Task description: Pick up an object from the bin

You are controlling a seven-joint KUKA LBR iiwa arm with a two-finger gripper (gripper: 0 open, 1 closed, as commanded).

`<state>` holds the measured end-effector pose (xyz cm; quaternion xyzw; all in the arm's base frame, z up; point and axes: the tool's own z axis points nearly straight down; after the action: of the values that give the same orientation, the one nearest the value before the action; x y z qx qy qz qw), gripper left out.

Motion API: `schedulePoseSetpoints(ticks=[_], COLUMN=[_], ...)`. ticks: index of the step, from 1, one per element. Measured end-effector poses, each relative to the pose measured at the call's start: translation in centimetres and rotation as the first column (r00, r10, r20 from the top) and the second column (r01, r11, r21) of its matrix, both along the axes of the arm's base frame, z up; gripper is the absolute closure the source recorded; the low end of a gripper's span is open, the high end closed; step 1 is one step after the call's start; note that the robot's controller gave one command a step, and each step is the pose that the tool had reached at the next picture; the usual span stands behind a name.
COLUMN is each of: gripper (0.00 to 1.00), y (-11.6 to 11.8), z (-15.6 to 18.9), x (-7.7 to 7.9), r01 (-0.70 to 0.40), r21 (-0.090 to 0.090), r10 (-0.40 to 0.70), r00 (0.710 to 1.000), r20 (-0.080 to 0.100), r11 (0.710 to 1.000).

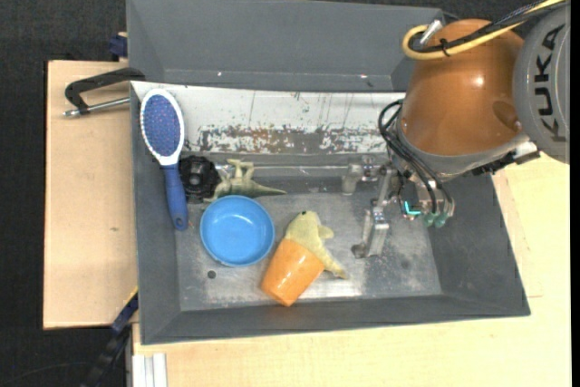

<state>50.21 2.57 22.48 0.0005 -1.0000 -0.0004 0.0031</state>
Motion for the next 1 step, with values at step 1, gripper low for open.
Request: schedulePoseSetpoints(ticks=[1], gripper=[0.0], y=[1.22], z=[-15.31], x=[0.19], r01=[-0.411], r21=[-0.003], r10=[0.411], r00=[0.912], r20=[0.02], r11=[0.912])
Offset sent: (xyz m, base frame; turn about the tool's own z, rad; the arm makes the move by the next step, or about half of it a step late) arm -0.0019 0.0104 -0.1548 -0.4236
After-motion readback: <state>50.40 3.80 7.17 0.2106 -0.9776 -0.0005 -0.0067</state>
